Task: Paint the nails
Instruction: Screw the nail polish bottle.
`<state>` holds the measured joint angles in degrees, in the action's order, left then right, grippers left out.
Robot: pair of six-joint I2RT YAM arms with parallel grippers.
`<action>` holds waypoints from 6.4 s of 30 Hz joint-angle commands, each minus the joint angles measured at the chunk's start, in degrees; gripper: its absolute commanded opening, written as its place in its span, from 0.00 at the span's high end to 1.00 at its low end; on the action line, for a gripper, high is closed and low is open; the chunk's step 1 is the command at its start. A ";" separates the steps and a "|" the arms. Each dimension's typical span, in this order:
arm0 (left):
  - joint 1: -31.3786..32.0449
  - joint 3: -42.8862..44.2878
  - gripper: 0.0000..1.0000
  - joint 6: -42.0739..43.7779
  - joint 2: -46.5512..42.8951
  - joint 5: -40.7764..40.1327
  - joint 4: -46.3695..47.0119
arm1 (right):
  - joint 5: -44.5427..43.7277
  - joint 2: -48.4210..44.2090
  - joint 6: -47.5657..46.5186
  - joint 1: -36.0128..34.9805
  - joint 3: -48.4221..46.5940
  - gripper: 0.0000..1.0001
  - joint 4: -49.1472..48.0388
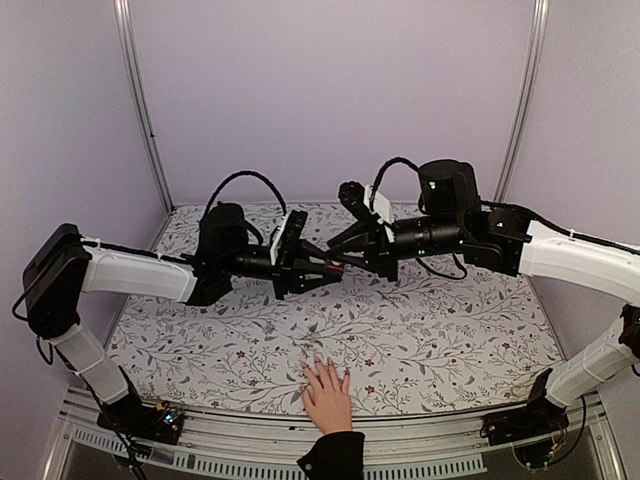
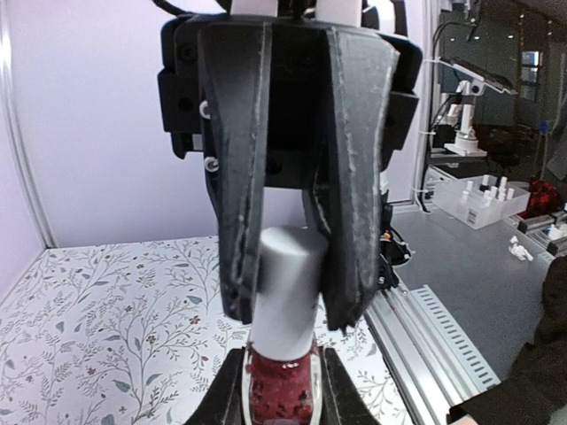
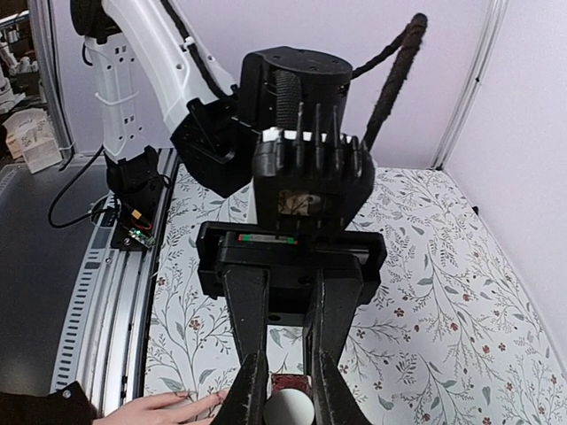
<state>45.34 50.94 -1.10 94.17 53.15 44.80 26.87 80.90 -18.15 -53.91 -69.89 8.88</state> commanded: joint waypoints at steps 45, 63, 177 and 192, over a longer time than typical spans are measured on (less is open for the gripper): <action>9.44 0.94 1.00 8.19 3.83 -54.42 12.25 | -17.83 3.37 18.77 -0.43 6.81 0.75 -17.38; 3.35 -3.15 1.00 3.20 -2.16 -19.62 7.77 | -2.33 -5.95 9.64 1.72 10.82 0.41 -15.00; 0.15 3.14 1.00 -2.57 5.30 14.38 2.81 | 16.03 -2.30 -0.01 3.02 6.56 0.46 -4.53; 0.50 3.70 1.00 -1.08 5.24 11.90 1.02 | 17.37 -0.56 0.38 3.02 5.82 0.89 -4.24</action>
<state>45.76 53.63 -3.03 99.81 67.99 46.35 42.81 79.37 -18.04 -50.92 -62.39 3.68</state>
